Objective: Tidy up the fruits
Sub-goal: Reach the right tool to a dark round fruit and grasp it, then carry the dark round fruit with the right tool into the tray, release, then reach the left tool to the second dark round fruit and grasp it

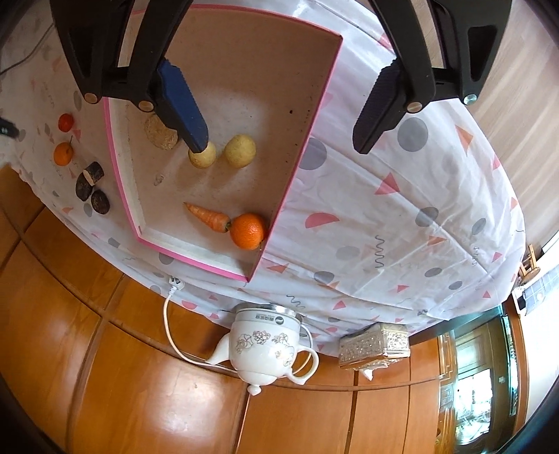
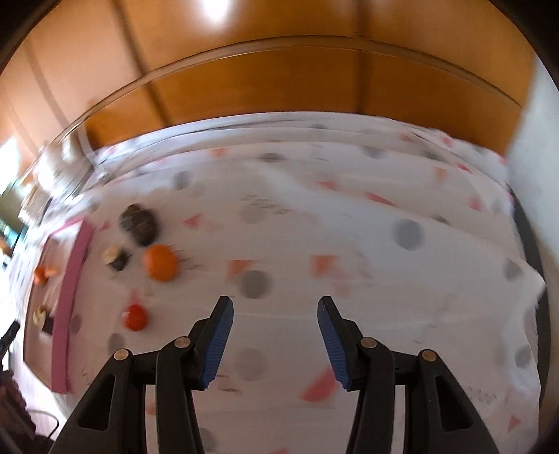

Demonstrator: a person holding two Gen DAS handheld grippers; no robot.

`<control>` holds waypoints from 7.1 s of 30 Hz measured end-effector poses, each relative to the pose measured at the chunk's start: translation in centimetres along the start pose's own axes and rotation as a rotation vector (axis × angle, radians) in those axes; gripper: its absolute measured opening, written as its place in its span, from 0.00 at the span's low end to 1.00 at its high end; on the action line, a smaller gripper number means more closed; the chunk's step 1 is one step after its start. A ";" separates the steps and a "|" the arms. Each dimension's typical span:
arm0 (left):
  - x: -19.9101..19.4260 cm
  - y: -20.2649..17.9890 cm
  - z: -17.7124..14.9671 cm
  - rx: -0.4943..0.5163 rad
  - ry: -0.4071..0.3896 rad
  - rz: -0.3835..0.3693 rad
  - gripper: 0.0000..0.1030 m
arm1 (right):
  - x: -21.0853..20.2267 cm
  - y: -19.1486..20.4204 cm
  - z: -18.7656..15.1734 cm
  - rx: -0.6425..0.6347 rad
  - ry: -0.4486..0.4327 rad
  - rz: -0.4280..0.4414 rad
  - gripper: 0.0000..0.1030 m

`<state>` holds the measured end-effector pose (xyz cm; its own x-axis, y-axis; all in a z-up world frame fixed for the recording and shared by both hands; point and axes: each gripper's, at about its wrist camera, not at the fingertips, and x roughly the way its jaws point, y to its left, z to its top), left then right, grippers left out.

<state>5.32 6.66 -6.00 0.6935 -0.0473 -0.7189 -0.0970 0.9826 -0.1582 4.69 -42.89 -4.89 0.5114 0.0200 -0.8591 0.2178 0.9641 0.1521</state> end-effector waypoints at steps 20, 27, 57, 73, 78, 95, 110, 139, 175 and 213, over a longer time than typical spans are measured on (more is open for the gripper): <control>0.1 0.3 -0.4 -0.022 0.024 -0.030 0.87 | 6.8 16.5 5.2 -0.281 0.035 0.077 0.49; 0.2 0.7 -0.3 -0.041 0.039 -0.031 0.87 | 10.2 17.3 7.5 -0.273 0.068 0.029 0.49; 0.0 1.2 -0.4 -0.078 0.054 -0.027 0.87 | 13.3 17.7 8.1 -0.298 0.118 -0.015 0.55; -0.5 1.6 -0.4 -0.100 0.044 -0.027 0.87 | 7.2 17.5 7.1 -0.289 -0.033 0.003 0.44; -1.0 1.3 -0.5 -0.097 0.038 -0.030 0.87 | 5.2 19.1 5.7 -0.293 -0.048 0.090 0.44; -2.5 3.6 0.3 -0.179 -0.010 -0.029 0.87 | 2.7 27.7 0.1 -0.401 -0.002 0.318 0.44; -2.2 4.6 0.4 -0.204 -0.003 -0.014 0.87 | 5.0 33.8 -0.2 -0.411 0.046 0.346 0.45; -2.3 2.6 -0.1 -0.128 0.004 -0.036 0.87 | -0.8 26.2 -1.1 -0.491 -0.080 0.188 0.55; -1.8 -8.6 2.2 0.168 0.015 -0.126 0.87 | -2.4 -10.4 0.3 0.241 -0.041 -0.381 0.55; 15.4 -30.3 6.7 0.452 0.258 -0.249 0.62 | -2.5 -13.7 -0.3 0.390 -0.010 -0.325 0.55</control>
<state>23.70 -22.61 -7.79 0.4543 -0.2740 -0.8477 0.4012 0.9125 -0.0799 0.19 -56.08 -4.95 0.3733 -0.2687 -0.8879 0.6602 0.7494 0.0508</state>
